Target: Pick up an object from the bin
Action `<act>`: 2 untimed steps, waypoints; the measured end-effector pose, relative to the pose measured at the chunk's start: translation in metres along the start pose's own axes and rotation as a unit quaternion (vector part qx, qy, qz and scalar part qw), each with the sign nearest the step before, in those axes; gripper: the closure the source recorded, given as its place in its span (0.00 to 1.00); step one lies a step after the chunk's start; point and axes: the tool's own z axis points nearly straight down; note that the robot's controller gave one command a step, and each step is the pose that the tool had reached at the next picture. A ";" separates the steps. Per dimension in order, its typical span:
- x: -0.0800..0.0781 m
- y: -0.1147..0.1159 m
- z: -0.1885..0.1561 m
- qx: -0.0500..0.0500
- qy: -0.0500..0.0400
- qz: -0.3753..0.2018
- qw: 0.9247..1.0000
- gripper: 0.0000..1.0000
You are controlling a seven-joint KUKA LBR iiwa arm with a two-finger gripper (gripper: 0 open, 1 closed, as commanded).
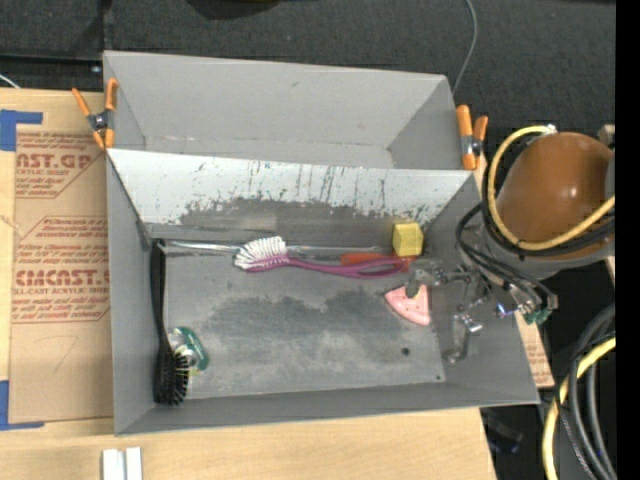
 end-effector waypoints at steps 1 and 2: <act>-0.005 0.009 0.000 -0.001 -0.001 -0.020 1.000 0.00; -0.007 0.010 0.004 0.000 0.000 -0.050 0.999 0.00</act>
Offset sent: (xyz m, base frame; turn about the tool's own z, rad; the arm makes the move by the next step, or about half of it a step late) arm 0.0028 0.0105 -0.0032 -0.1006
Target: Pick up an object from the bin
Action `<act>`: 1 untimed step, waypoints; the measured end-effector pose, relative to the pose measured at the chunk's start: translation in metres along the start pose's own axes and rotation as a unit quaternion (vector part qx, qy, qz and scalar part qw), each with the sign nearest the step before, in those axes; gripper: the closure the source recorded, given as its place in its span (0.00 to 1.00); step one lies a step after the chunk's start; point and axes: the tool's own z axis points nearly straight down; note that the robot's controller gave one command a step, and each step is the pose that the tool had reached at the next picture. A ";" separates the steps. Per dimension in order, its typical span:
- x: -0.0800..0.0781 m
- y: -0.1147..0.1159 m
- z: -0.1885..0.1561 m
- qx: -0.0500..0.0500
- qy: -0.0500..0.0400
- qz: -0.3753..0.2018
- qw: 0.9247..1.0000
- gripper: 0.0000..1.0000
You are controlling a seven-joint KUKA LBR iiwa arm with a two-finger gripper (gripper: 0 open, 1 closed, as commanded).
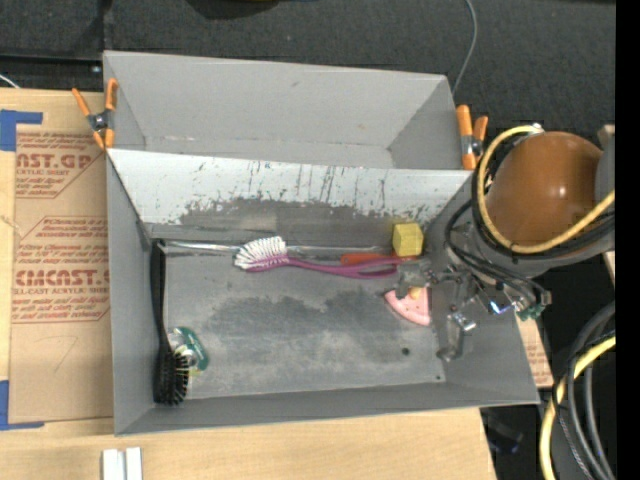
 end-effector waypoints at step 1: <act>-0.011 -0.012 0.056 -0.002 0.000 -0.044 0.999 0.00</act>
Offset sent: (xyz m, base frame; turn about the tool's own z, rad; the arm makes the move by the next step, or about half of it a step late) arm 0.0168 0.0059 -0.0371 -0.0692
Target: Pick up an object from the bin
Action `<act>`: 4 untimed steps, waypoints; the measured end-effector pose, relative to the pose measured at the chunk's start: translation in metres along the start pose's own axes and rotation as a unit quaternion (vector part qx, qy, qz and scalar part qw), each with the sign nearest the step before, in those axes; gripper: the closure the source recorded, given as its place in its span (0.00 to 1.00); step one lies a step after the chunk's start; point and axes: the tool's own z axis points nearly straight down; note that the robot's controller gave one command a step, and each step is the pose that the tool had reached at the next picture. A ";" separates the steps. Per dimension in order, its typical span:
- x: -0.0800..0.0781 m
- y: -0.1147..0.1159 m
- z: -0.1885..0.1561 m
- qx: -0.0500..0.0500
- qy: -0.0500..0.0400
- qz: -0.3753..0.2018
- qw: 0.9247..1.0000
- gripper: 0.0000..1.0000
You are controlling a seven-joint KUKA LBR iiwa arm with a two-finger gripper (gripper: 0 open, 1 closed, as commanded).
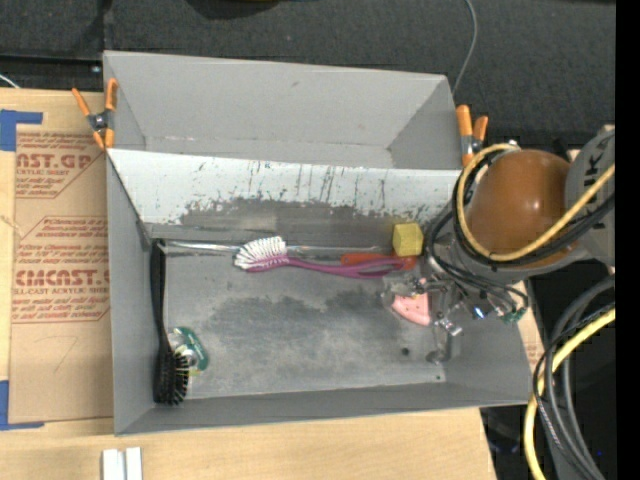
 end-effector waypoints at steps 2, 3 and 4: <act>-0.005 0.002 -0.014 0.003 -0.004 0.008 1.000 0.00; -0.017 0.005 0.003 0.003 -0.005 -0.172 0.985 0.00; -0.013 -0.006 0.011 0.002 -0.005 0.047 0.999 0.00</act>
Offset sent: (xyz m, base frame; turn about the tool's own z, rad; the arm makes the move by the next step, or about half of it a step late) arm 0.0049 -0.0107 0.0085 0.0146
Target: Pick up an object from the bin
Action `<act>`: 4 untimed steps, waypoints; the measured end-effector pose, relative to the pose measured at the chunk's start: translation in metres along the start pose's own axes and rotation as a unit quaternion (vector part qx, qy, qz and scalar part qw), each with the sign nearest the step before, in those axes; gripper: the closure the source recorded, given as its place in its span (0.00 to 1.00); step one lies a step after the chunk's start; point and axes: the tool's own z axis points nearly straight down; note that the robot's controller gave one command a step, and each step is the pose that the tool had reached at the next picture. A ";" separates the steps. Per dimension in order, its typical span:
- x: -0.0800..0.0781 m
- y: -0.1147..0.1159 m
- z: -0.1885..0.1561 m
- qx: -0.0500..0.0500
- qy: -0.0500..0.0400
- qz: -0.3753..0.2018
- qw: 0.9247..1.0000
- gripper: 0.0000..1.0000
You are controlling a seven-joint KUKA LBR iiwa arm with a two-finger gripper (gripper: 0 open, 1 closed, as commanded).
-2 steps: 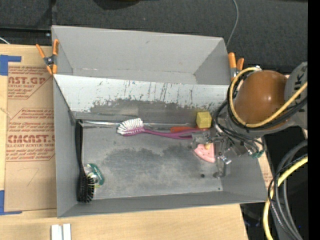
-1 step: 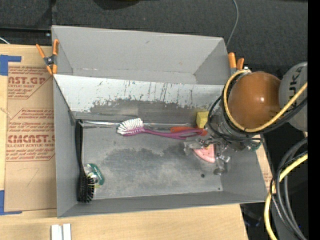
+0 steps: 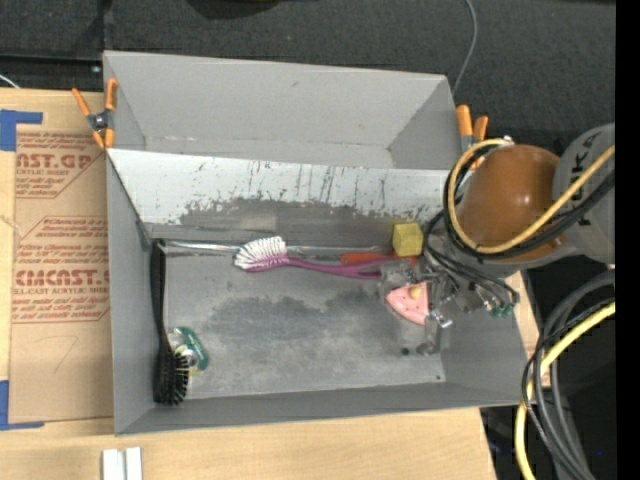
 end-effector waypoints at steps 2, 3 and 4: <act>0.009 -0.031 0.018 -0.001 -0.001 0.011 1.000 0.00; 0.006 -0.034 0.018 -0.001 -0.001 0.078 0.997 0.00; -0.015 -0.069 0.036 0.000 -0.003 0.050 0.999 0.00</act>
Offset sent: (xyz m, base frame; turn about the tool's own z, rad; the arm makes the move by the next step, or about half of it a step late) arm -0.0035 -0.0421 -0.0238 0.4418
